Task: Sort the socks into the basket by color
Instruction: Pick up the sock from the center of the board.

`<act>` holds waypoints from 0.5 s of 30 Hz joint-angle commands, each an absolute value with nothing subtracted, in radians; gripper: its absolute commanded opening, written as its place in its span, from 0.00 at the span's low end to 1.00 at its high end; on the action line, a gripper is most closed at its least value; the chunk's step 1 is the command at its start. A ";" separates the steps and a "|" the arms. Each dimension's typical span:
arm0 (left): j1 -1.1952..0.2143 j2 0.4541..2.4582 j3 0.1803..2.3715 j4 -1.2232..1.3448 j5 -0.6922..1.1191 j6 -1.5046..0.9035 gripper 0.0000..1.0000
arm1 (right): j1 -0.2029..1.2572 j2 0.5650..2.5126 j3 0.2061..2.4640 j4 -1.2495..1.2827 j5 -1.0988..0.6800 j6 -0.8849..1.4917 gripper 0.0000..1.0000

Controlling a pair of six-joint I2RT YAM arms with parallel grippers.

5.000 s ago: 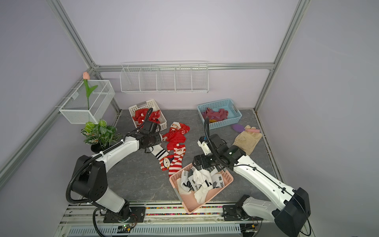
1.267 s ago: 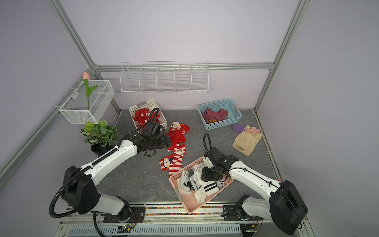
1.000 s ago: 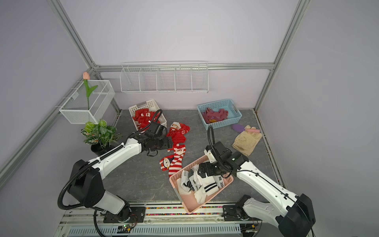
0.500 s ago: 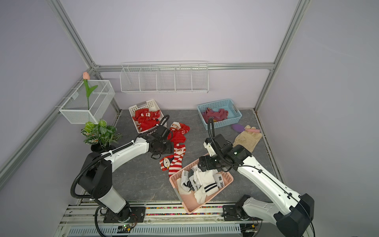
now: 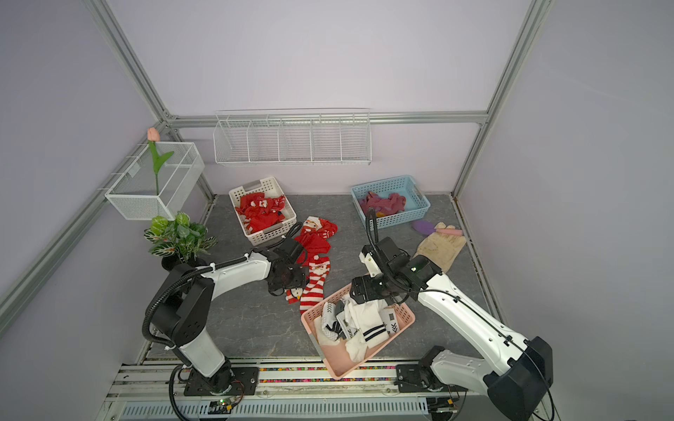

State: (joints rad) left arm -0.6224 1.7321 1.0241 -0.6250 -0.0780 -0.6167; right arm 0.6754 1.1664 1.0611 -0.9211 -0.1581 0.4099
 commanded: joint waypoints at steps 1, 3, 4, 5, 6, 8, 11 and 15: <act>-0.629 1.748 1.000 -0.554 -0.059 -0.643 0.82 | 0.673 1.176 1.058 -0.908 -0.180 0.386 0.89; -0.629 1.754 0.989 -0.540 -0.057 -0.649 0.83 | 0.672 1.182 1.060 -0.905 -0.179 0.383 0.88; -0.629 1.765 0.988 -0.540 -0.057 -0.648 0.82 | 0.671 1.184 1.061 -0.904 -0.181 0.384 0.89; -0.629 1.778 0.989 -0.540 -0.050 -0.646 0.81 | 0.672 1.187 1.062 -0.901 -0.182 0.383 0.89; -0.630 1.789 0.985 -0.538 -0.041 -0.646 0.77 | 0.671 1.190 1.062 -0.899 -0.184 0.386 0.89; -0.629 1.792 0.972 -0.534 -0.038 -0.657 0.65 | 0.671 1.191 1.063 -0.896 -0.184 0.387 0.89; -0.630 1.782 0.960 -0.531 -0.035 -0.664 0.22 | 0.670 1.190 1.064 -0.891 -0.183 0.391 0.89; -0.629 1.721 0.942 -0.529 -0.049 -0.663 0.00 | 0.671 1.196 1.072 -0.885 -0.181 0.391 0.89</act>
